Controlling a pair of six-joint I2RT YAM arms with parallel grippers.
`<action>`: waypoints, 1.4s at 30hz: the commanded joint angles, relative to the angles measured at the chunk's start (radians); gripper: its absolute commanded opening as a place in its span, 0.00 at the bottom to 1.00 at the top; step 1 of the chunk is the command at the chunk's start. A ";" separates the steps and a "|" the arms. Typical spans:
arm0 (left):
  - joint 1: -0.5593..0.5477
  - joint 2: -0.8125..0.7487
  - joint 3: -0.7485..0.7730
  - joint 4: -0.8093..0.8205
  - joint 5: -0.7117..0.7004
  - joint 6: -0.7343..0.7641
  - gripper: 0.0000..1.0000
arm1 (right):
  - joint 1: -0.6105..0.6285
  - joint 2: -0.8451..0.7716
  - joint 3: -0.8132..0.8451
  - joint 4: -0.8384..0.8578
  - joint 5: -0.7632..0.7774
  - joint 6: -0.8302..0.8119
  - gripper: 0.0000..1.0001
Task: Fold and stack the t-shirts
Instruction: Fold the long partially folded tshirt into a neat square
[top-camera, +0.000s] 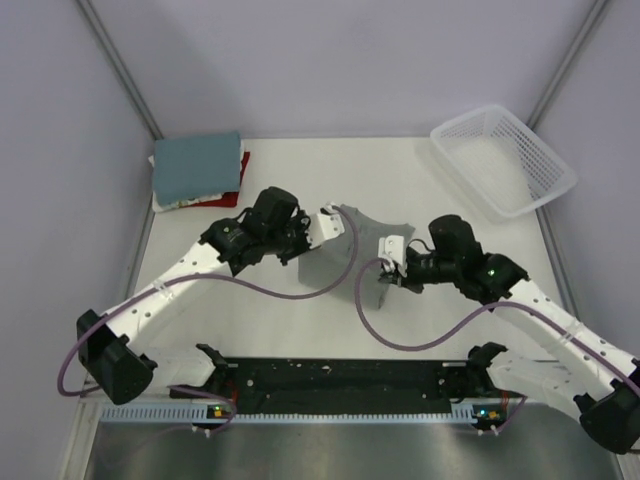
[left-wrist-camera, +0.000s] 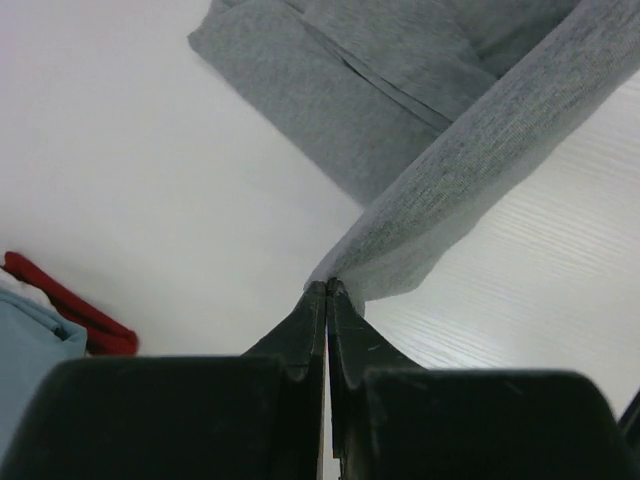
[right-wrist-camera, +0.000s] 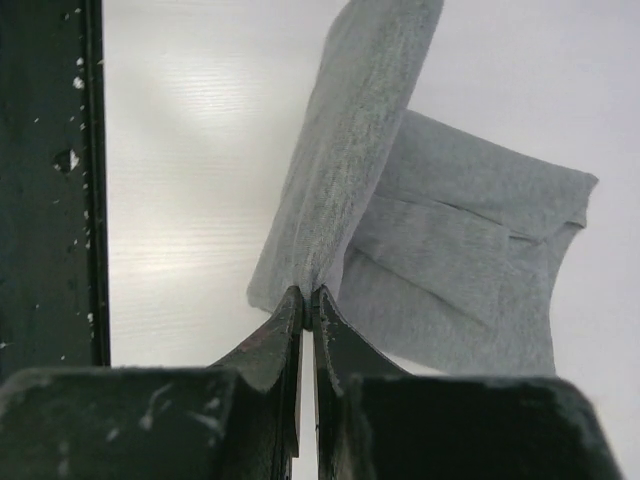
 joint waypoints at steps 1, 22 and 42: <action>0.009 0.074 0.100 0.174 -0.118 -0.018 0.00 | -0.141 0.016 -0.020 0.161 -0.175 0.079 0.00; 0.020 0.625 0.513 0.365 -0.192 -0.078 0.00 | -0.565 0.369 -0.055 0.607 -0.138 0.380 0.00; 0.031 1.019 0.827 0.351 -0.305 -0.142 0.00 | -0.610 0.712 0.175 0.585 0.021 0.380 0.00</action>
